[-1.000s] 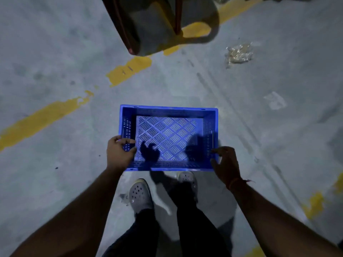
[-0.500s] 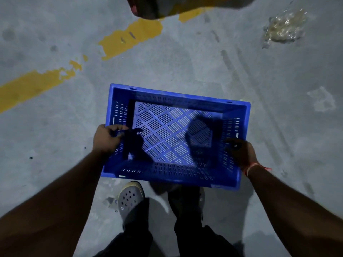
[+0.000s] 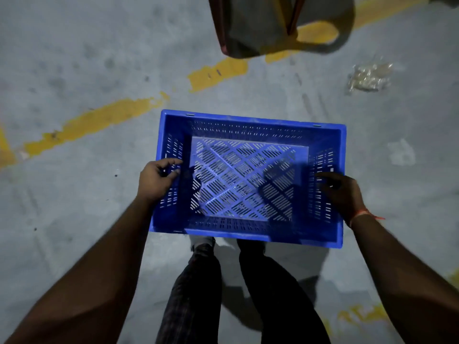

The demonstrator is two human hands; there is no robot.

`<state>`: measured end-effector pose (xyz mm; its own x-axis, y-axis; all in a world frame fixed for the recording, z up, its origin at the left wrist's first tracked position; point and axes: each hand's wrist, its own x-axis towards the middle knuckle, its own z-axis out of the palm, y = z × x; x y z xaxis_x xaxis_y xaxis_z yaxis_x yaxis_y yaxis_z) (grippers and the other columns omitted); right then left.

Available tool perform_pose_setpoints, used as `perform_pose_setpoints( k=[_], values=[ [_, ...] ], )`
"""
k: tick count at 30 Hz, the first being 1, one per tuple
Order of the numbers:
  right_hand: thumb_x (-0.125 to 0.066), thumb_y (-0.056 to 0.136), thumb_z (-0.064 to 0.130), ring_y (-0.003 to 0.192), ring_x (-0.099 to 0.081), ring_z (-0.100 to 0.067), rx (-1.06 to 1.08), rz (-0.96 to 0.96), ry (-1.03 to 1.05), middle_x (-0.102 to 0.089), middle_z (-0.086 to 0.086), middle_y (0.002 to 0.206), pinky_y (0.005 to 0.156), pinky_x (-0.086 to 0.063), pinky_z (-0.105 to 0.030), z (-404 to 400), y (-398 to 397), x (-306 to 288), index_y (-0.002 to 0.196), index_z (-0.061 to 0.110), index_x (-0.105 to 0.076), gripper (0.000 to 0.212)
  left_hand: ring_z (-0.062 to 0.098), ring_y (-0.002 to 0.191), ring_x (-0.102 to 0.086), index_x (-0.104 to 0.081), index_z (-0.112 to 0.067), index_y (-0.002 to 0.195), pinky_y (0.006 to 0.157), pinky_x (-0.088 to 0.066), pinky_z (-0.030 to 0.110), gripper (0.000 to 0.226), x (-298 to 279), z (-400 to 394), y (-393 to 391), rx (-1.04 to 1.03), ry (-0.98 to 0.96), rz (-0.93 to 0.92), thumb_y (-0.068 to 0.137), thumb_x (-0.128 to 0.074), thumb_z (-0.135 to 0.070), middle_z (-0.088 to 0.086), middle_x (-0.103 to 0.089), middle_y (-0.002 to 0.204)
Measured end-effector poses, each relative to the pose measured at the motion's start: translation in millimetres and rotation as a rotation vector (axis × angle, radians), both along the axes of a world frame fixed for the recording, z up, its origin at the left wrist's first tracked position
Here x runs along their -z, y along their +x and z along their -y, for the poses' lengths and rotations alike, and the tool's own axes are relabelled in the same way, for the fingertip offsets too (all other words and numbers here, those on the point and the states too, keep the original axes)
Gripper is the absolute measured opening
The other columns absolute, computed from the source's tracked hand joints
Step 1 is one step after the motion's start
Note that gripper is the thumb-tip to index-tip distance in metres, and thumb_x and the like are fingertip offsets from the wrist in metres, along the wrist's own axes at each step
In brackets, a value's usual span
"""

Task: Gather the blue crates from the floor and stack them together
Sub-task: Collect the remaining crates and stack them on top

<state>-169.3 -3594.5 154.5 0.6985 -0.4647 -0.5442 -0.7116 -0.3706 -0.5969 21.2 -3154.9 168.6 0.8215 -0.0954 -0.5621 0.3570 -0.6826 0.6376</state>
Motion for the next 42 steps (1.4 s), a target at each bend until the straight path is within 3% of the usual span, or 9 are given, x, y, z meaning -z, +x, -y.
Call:
perform_pose_setpoints(
  k=[3,7,12,16,22,29,31,34,42],
  values=[
    [-0.073,0.083,0.009,0.078,-0.066,-0.026,-0.039,0.072,0.002,-0.072,-0.01,0.091,0.077,-0.054,-0.037,-10.5,10.4,-87.0,0.101,0.025,-0.074,0.024,0.017,0.097,-0.069,-0.075,-0.029,0.104,0.083,-0.057,0.027,0.023,-78.0,-9.2,-15.1,-0.058,0.0,0.054,0.088,-0.073,-0.013,-0.002,-0.073,0.106],
    [-0.074,0.081,0.012,0.076,-0.063,-0.01,-0.075,0.111,0.018,-0.075,-0.004,0.089,0.078,-0.05,-0.022,-18.2,26.6,-184.7,0.096,0.025,-0.076,0.019,0.014,0.098,-0.068,-0.077,-0.027,0.104,0.084,-0.053,0.029,0.021,-172.3,-33.5,-32.6,-0.133,0.006,0.137,0.087,-0.074,-0.015,-0.004,-0.075,0.106],
    [-0.076,0.08,0.012,0.092,-0.067,-0.027,-0.177,0.174,-0.016,-0.074,-0.005,0.095,0.086,-0.052,-0.034,-49.4,57.2,-272.5,0.095,0.022,-0.078,0.018,0.013,0.088,-0.065,-0.078,-0.025,0.104,0.077,-0.045,0.025,0.021,-261.8,-77.1,-55.3,-0.236,0.032,0.234,0.085,-0.075,-0.017,-0.006,-0.074,0.102],
    [-0.076,0.081,0.011,0.091,-0.066,-0.03,-0.346,0.206,-0.062,-0.072,-0.013,0.096,0.069,-0.045,-0.01,-91.4,90.2,-317.1,0.094,0.023,-0.077,0.018,0.01,0.091,-0.063,-0.078,-0.025,0.104,0.078,-0.042,0.024,0.02,-303.7,-131.9,-74.2,-0.335,0.031,0.266,0.085,-0.075,-0.016,-0.006,-0.071,0.096],
    [-0.075,0.082,0.01,0.076,-0.062,-0.024,-0.534,0.258,-0.064,-0.07,-0.008,0.086,0.064,-0.048,-0.029,-203.7,130.1,-360.4,0.092,0.024,-0.076,0.017,0.013,0.09,-0.066,-0.077,-0.026,0.098,0.079,-0.048,0.029,0.015,-342.7,-244.8,-106.3,-0.499,0.026,0.29,0.086,-0.076,-0.018,-0.006,-0.072,0.096],
    [-0.077,0.081,0.012,0.053,-0.054,0.0,-0.722,0.31,-0.021,-0.07,0.01,0.066,0.052,-0.045,-0.015,-360.9,163.6,-372.2,0.083,0.03,-0.076,0.018,0.001,0.071,-0.059,-0.076,-0.031,0.091,0.071,-0.04,0.025,0.012,-380.0,-387.1,-168.0,-0.703,0.108,0.329,0.085,-0.076,-0.022,-0.007,-0.071,0.085],
    [-0.078,0.08,0.016,0.051,-0.052,-0.002,-0.775,0.311,-0.003,-0.073,0.004,0.069,0.053,-0.045,-0.019,-408.5,173.0,-376.2,0.084,0.031,-0.077,0.016,-0.002,0.071,-0.058,-0.077,-0.03,0.091,0.07,-0.039,0.025,0.01,-388.3,-423.3,-189.0,-0.781,0.13,0.345,0.084,-0.077,-0.023,-0.008,-0.07,0.081],
    [-0.078,0.079,0.016,0.047,-0.049,-0.003,-0.877,0.31,0.026,-0.073,-0.007,0.073,0.049,-0.043,-0.018,-482.2,188.4,-384.3,0.085,0.03,-0.076,0.015,0.007,0.075,-0.061,-0.077,-0.03,0.09,0.071,-0.041,0.025,0.008,-392.6,-474.3,-224.8,-0.905,0.15,0.363,0.084,-0.078,-0.025,-0.006,-0.072,0.083],
    [-0.074,0.081,0.003,0.038,-0.044,0.001,-1.16,0.329,0.128,-0.06,0.013,0.05,0.043,-0.036,-0.008,-695.1,216.3,-399.8,0.088,0.019,-0.075,0.017,0.008,0.068,-0.059,-0.078,-0.032,0.087,0.068,-0.044,0.027,0.007,-383.8,-595.3,-314.7,-1.222,0.232,0.395,0.081,-0.079,-0.03,-0.008,-0.07,0.076]
  ],
)
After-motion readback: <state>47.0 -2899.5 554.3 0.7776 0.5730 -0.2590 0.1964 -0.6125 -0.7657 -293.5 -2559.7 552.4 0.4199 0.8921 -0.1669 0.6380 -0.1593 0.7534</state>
